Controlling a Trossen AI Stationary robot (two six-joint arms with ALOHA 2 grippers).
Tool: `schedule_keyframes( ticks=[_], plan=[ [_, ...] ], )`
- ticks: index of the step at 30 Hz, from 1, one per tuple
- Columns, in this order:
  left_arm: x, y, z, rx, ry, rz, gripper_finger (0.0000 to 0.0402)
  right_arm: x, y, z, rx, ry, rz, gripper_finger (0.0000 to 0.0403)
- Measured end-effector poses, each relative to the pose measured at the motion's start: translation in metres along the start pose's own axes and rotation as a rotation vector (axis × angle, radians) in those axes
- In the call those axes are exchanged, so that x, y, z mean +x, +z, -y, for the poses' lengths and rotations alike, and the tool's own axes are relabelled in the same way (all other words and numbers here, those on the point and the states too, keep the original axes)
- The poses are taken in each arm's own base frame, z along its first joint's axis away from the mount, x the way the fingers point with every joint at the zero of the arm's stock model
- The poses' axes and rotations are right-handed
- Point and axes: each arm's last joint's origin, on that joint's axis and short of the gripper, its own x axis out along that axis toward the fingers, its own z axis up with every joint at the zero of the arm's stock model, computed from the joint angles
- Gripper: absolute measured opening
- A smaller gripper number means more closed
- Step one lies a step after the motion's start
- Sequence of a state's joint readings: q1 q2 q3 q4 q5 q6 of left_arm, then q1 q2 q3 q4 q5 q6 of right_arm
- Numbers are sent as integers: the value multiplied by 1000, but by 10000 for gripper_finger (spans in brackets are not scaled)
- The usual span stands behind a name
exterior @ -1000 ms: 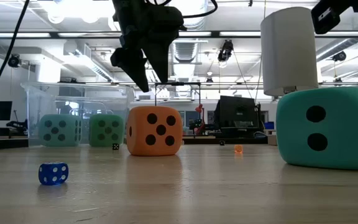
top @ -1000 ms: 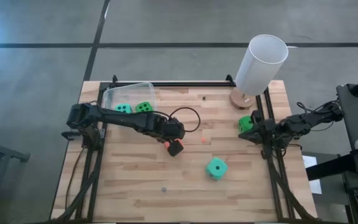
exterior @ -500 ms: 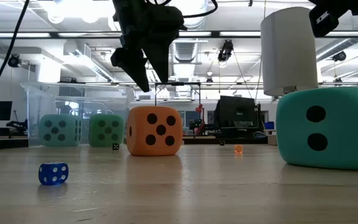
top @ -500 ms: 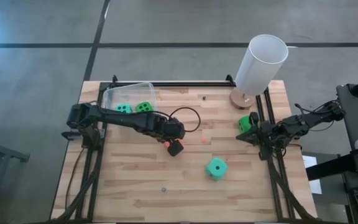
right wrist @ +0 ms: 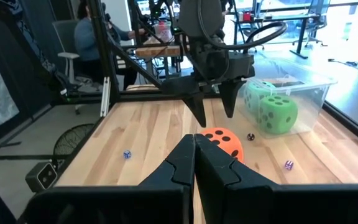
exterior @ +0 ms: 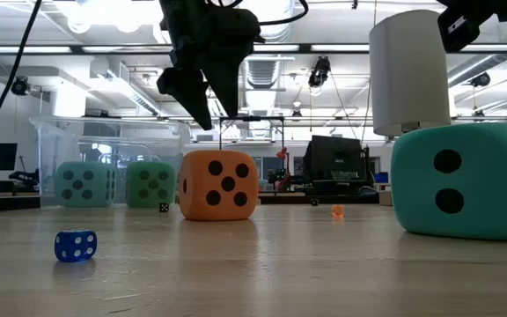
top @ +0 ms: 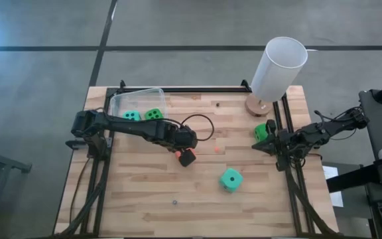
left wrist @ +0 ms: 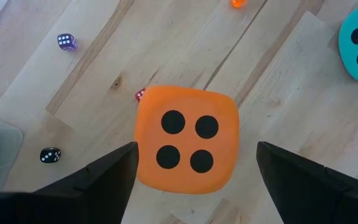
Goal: Pick & Place Dice
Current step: Put the orange large dice into the transparent bin
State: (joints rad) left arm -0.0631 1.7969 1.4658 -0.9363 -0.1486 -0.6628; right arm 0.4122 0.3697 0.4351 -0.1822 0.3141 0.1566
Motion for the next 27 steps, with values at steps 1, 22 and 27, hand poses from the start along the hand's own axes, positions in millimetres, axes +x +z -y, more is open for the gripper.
schedule_keyframes(
  ticks=[1, 22, 27],
  plan=[
    [0, 0, 0, 0, 0, 0, 326, 0, 0, 0, 0, 0, 1, 8],
    [0, 0, 0, 2, 0, 0, 327, 0, 0, 0, 0, 0, 1, 8],
    [0, 0, 0, 4, 0, 0, 321, 0, 0, 0, 0, 0, 1, 8]
  ],
)
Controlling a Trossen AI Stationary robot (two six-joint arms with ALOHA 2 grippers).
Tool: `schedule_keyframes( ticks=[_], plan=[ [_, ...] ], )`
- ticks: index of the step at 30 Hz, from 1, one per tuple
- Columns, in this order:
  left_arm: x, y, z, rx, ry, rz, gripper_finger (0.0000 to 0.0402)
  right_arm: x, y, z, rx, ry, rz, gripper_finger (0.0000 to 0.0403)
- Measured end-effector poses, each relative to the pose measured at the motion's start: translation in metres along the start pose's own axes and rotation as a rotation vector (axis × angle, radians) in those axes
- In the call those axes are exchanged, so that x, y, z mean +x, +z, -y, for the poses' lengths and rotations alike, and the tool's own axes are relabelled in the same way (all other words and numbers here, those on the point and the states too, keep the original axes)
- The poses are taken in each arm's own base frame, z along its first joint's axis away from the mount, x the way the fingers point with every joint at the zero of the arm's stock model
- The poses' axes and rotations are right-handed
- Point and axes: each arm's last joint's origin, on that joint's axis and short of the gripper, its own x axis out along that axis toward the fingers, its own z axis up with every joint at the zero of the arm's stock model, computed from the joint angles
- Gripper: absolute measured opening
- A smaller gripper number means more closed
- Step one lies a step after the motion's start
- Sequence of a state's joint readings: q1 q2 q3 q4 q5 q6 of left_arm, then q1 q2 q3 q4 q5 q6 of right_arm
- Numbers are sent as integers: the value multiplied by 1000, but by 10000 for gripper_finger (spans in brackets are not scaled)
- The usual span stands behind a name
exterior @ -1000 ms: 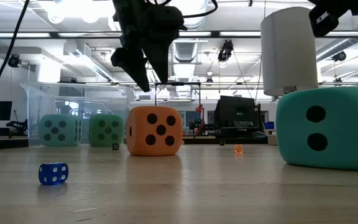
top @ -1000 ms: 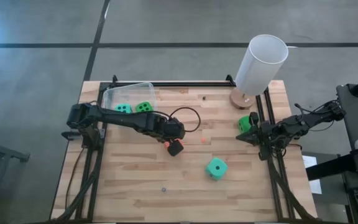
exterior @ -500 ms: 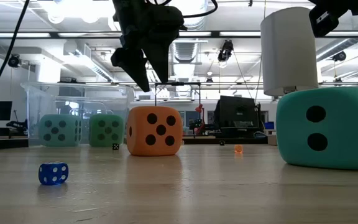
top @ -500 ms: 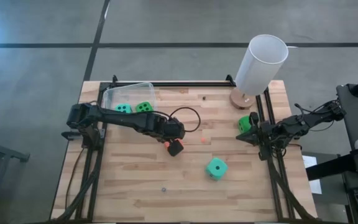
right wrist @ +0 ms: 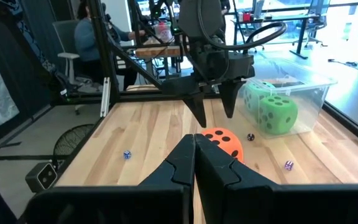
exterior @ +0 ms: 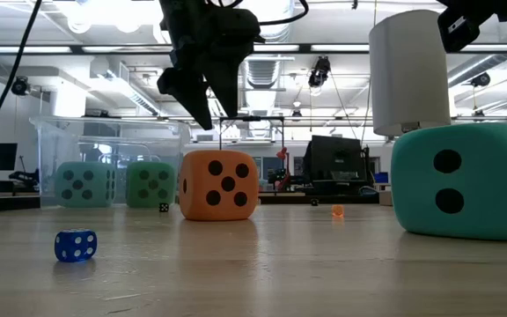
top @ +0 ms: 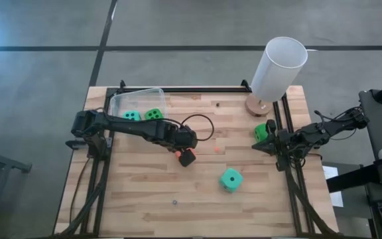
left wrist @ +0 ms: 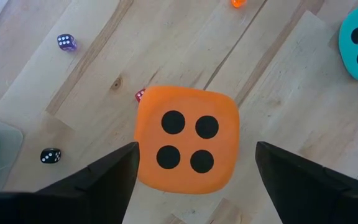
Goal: Pick & Place Dice
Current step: Put the orange large dice into the transparent bin
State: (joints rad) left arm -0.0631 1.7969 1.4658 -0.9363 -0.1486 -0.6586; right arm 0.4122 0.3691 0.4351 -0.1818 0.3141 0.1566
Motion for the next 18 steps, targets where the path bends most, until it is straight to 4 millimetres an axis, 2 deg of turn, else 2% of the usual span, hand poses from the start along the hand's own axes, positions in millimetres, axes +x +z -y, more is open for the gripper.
schedule_keyframes(
  ticks=[10, 18],
  plan=[
    [0, 0, 0, 9, 0, 0, 315, 0, 0, 0, 0, 0, 0, 8],
    [0, -3, 1, 41, 0, -26, 325, 0, 0, 0, 0, 0, 0, 8]
  ],
)
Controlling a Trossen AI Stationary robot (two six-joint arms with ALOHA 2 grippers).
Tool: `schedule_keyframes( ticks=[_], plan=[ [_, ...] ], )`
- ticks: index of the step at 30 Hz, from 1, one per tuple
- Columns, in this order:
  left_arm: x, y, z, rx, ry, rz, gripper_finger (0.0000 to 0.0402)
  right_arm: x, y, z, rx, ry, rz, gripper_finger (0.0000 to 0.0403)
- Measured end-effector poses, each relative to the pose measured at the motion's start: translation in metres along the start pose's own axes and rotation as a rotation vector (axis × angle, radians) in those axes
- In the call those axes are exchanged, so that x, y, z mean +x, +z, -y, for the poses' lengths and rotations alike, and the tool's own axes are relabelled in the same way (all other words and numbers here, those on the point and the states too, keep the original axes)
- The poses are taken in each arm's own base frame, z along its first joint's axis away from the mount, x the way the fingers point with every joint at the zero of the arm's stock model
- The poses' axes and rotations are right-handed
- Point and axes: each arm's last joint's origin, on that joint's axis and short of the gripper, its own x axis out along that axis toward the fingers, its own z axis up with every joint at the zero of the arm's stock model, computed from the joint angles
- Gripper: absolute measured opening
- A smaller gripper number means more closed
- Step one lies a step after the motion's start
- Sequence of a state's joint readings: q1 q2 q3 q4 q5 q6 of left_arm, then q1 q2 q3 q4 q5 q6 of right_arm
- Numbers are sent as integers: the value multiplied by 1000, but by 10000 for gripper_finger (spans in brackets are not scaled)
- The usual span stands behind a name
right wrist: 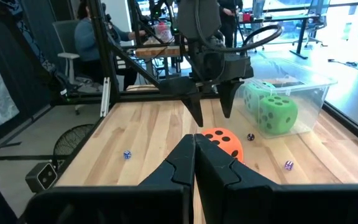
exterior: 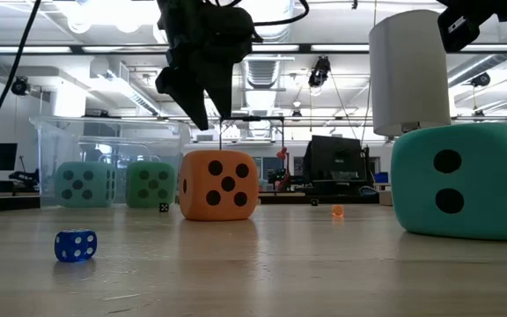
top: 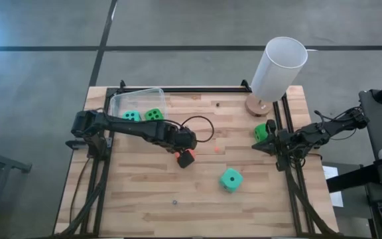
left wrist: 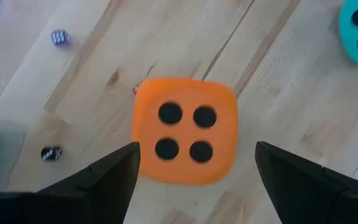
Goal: Pick & Place Dice
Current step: Put the orange large dice into the transparent bin
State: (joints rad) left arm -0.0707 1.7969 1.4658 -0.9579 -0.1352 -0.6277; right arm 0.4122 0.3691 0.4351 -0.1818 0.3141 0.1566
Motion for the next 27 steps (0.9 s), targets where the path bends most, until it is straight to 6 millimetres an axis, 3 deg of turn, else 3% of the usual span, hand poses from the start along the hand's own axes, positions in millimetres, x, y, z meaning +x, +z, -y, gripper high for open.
schedule_keyframes(
  ticks=[9, 17, 27],
  plan=[
    [6, -1, 0, 38, 37, -14, 343, 0, 0, 0, 0, 0, 0, 8],
    [20, 1, 3, 68, 71, -53, 396, 0, 0, 0, 0, 0, -1, 8],
    [29, 15, 14, 114, 145, -113, 397, 0, 0, 0, -1, -1, -2, 8]
  ],
)
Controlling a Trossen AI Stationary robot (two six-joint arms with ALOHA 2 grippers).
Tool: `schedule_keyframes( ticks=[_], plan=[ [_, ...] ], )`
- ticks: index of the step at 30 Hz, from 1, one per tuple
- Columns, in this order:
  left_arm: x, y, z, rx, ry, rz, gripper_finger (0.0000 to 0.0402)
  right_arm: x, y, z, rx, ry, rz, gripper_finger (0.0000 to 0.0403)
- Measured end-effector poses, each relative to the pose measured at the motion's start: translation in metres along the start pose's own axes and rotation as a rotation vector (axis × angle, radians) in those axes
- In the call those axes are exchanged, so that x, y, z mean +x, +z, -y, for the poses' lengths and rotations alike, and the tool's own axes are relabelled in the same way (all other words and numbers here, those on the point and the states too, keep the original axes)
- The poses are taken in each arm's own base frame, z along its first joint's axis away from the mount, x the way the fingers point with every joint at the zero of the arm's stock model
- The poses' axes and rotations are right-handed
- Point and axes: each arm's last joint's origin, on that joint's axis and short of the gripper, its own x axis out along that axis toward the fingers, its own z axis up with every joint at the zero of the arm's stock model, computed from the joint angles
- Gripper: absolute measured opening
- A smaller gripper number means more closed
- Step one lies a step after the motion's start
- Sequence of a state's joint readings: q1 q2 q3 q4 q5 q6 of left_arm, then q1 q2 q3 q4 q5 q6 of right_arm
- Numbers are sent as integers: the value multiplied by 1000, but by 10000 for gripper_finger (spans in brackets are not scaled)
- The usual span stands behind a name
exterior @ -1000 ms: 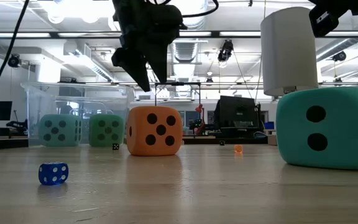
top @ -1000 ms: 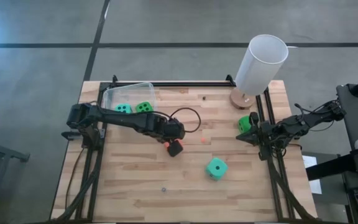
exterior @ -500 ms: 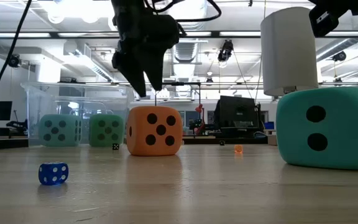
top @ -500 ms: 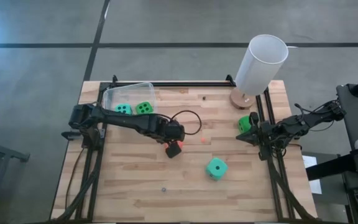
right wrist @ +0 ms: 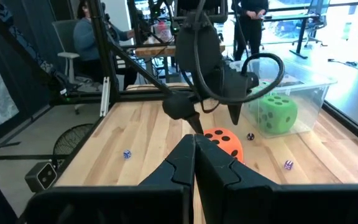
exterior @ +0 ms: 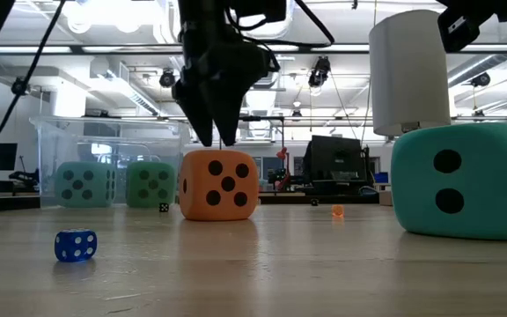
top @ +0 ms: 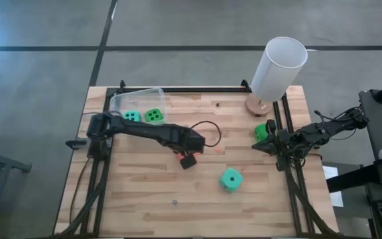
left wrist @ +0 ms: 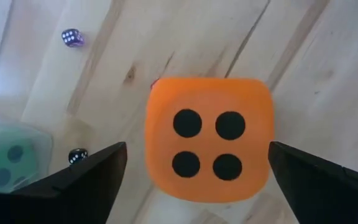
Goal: Pick & Place Dice
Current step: Put the orange large dice into the transparent bin
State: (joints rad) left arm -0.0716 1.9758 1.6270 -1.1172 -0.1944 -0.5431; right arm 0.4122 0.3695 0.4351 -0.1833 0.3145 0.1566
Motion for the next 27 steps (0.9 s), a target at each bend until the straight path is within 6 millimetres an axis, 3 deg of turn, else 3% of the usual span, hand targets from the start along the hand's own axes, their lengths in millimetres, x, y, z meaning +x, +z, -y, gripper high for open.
schedule_keyframes(
  ticks=[10, 19, 27],
  plan=[
    [11, 3, 5, 31, 2, -19, 399, 0, 0, 0, 0, 0, 1, 8],
    [-5, 5, 5, 47, 1, -11, 396, 0, 0, 0, 0, 0, 1, 8],
    [-1, 0, 9, 73, 6, -21, 398, 0, 0, 0, 0, 0, 1, 8]
  ],
)
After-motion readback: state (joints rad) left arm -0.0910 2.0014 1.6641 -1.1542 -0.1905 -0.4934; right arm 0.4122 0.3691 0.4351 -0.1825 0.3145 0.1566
